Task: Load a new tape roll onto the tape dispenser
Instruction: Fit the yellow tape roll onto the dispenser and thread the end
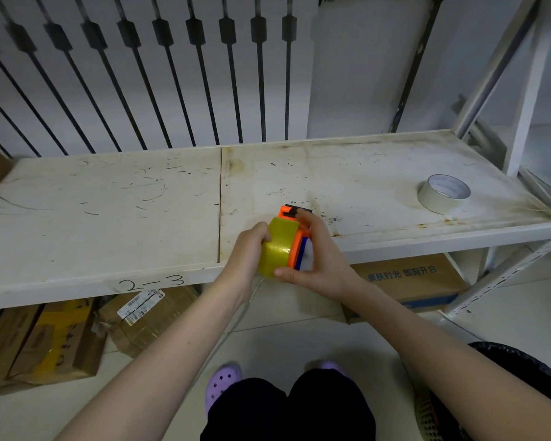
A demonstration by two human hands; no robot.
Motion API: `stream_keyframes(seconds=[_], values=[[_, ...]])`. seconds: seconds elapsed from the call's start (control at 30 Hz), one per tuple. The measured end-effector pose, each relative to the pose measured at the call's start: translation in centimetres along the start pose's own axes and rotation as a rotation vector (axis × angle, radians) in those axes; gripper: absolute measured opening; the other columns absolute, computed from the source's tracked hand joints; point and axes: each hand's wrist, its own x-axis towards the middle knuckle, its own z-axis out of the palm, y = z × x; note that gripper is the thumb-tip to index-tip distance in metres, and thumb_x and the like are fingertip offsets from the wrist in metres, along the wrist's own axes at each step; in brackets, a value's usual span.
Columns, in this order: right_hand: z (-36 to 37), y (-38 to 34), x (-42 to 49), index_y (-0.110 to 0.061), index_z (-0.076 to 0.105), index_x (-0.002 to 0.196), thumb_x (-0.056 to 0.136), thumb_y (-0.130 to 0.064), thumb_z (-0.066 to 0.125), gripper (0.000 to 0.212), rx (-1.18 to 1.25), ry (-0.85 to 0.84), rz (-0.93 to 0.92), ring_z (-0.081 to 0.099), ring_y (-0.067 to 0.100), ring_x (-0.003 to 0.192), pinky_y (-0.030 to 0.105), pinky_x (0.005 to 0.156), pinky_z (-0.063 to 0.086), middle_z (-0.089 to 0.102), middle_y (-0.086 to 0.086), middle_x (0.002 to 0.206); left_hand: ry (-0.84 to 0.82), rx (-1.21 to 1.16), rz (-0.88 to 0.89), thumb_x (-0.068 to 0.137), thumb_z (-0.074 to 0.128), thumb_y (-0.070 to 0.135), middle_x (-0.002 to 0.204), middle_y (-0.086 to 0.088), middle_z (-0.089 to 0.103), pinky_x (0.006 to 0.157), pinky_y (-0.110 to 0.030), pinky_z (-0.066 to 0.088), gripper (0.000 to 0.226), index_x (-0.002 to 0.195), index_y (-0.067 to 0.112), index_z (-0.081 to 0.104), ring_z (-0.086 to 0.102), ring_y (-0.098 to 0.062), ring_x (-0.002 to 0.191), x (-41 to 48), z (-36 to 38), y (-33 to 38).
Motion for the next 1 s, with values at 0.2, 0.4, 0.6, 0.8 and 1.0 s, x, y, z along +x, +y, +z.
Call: stream_keyframes(seconds=[0.2,0.4,0.6,0.8,1.0], values=[[-0.5,-0.4,0.0,-0.024,0.030,0.132,0.057,-0.042,0.083,0.094,-0.114,0.001,-0.055,0.047,0.012,0.114,0.033,0.089,0.051,0.042,-0.003,0.131,-0.094,0.003,0.077,0.059,0.043,0.023,0.090,-0.015,0.049,0.071,-0.037,0.037,0.034,0.089,0.010,0.052,0.046,-0.026,0.084,-0.1,-0.4,-0.9],[-0.2,-0.5,0.0,-0.020,0.033,0.130,0.057,-0.034,0.085,0.091,-0.190,0.070,-0.194,0.041,0.012,0.122,0.030,0.093,0.047,0.043,0.001,0.133,-0.070,0.003,0.041,0.062,0.043,0.029,0.091,-0.013,0.048,0.069,-0.035,0.037,0.033,0.089,0.011,0.048,0.046,-0.025,0.082,-0.3,-0.1,-0.2],[0.1,-0.1,-0.5,-0.024,0.033,0.128,0.055,-0.034,0.087,0.091,-0.115,0.091,-0.154,0.045,0.014,0.118,0.035,0.090,0.050,0.043,-0.001,0.131,-0.137,-0.010,0.168,0.066,0.040,0.023,0.093,-0.012,0.054,0.070,-0.034,0.040,0.031,0.090,0.012,0.057,0.050,-0.019,0.084,-1.0,-0.2,-1.2],[0.1,0.1,-0.5,-0.023,0.035,0.130,0.055,-0.037,0.086,0.092,-0.092,0.090,-0.110,0.046,0.015,0.119,0.040,0.090,0.052,0.044,-0.002,0.132,-0.147,-0.018,0.180,0.066,0.040,0.022,0.098,-0.012,0.058,0.079,-0.041,0.040,0.033,0.092,0.018,0.062,0.052,-0.023,0.093,-0.9,-0.4,-1.3],[0.2,0.4,-0.2,-0.025,0.035,0.131,0.054,-0.038,0.086,0.093,-0.067,0.104,-0.067,0.045,0.014,0.121,0.041,0.093,0.051,0.044,-0.005,0.133,-0.158,-0.013,0.206,0.059,0.039,0.012,0.094,-0.015,0.059,0.074,-0.038,0.041,0.043,0.094,0.016,0.065,0.053,-0.026,0.087,-0.9,-0.5,-1.5]])
